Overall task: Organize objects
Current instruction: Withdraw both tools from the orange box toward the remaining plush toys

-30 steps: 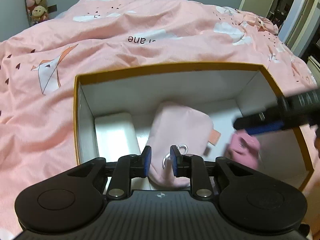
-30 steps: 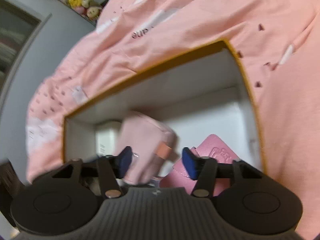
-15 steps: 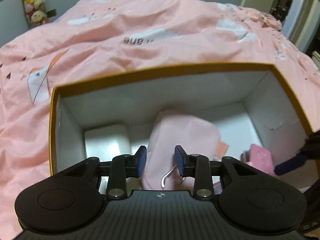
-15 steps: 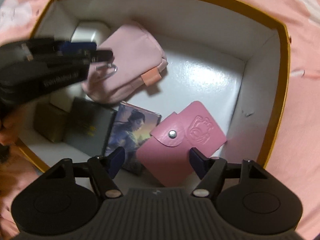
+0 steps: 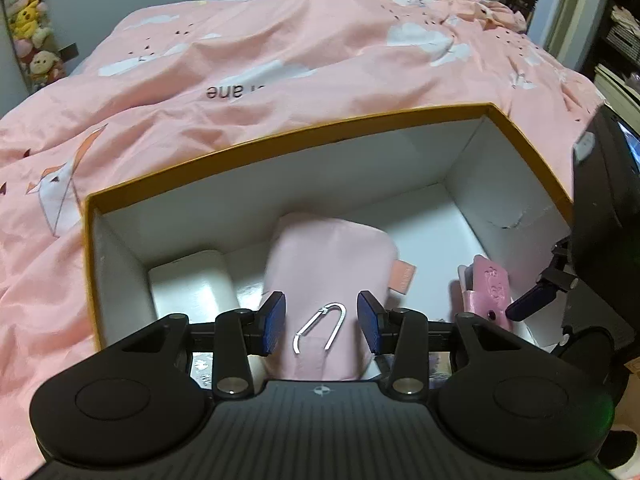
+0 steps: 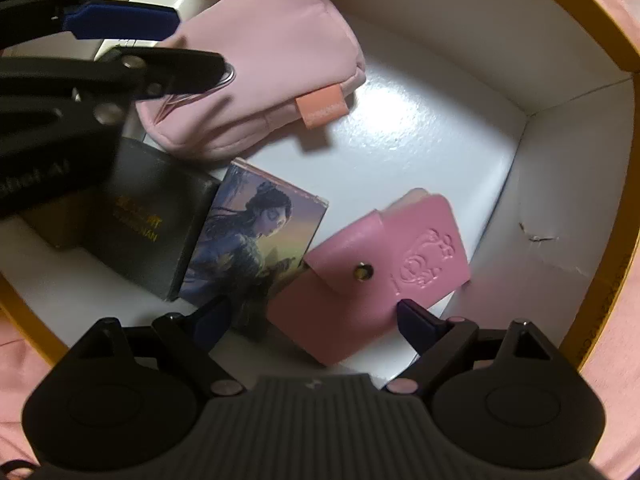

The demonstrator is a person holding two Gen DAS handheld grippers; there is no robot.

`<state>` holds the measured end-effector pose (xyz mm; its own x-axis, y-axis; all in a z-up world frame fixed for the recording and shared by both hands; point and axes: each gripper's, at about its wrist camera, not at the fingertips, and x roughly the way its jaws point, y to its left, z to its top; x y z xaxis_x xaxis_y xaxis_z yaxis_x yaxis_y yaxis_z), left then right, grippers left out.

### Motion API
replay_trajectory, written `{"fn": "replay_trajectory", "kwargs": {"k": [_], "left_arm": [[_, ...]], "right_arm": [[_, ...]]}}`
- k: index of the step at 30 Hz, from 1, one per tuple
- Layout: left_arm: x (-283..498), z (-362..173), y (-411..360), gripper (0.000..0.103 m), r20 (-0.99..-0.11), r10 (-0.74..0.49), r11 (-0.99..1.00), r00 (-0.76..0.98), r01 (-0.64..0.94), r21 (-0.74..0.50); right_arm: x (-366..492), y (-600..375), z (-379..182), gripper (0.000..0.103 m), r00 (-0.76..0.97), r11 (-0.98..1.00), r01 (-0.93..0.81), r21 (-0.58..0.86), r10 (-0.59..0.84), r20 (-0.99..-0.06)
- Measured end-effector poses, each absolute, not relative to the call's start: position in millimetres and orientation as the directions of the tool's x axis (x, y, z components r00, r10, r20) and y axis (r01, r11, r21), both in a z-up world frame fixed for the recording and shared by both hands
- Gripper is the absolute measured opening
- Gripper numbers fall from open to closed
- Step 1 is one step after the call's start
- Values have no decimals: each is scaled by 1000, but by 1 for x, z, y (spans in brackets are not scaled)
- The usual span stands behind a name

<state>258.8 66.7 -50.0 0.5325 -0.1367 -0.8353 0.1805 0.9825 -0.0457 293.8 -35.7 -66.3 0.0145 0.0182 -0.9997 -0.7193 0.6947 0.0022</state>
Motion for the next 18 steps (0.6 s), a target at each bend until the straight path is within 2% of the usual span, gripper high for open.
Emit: {"fn": "replay_trajectory", "kwargs": {"k": [3, 4, 6, 9, 11, 13, 14, 18], "left_arm": [[261, -50, 72, 49, -835, -132, 986, 535, 159, -54], [262, -50, 72, 49, -834, -133, 986, 535, 157, -56], [262, -50, 74, 49, -835, -137, 986, 532, 153, -64], [261, -49, 75, 49, -835, -138, 987, 533, 149, -68], [261, -48, 76, 49, -833, -144, 986, 534, 150, -74], [259, -47, 77, 49, -834, -159, 984, 529, 150, -93], [259, -47, 78, 49, -833, -170, 983, 527, 149, -106], [259, -46, 77, 46, -830, -205, 977, 519, 156, -144]], "right_arm": [[296, -41, -66, 81, 53, 702, -712, -22, 22, -998], [297, -44, -64, 74, 65, 711, -703, -25, 29, -998], [300, -50, -58, 67, 87, 725, -688, -21, 54, -995], [294, -56, -53, 48, 92, 719, -695, -20, 62, -994], [288, -59, -45, 29, 114, 709, -705, -27, 75, -991], [282, -63, -33, 19, 159, 703, -710, -51, 88, -983], [280, -67, -26, 4, 181, 703, -708, -61, 97, -979], [278, -83, -3, 3, 239, 703, -709, -55, 166, -957]]}}
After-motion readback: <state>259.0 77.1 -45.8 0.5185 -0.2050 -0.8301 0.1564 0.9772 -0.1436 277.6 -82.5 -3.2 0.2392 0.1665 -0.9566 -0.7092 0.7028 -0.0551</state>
